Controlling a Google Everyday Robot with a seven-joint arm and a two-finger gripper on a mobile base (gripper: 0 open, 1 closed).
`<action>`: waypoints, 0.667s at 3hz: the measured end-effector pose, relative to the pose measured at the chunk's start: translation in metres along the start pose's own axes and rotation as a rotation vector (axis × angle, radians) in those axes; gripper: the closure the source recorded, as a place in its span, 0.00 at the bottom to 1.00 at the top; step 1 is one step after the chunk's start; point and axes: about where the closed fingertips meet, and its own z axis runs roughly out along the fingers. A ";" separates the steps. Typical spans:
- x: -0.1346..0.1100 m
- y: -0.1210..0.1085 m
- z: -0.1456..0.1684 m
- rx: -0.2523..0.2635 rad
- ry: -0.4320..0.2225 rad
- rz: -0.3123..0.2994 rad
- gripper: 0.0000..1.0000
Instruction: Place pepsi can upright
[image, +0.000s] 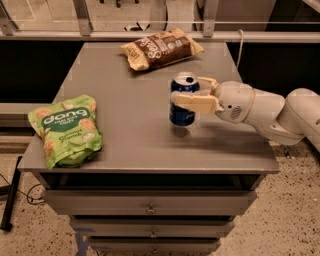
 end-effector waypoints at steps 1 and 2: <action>0.009 0.005 0.002 -0.028 0.002 -0.015 0.59; 0.018 0.009 0.001 -0.047 0.011 -0.028 0.35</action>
Offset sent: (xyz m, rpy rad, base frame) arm -0.0127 0.0031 -0.0279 -0.0286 -0.0436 0.0560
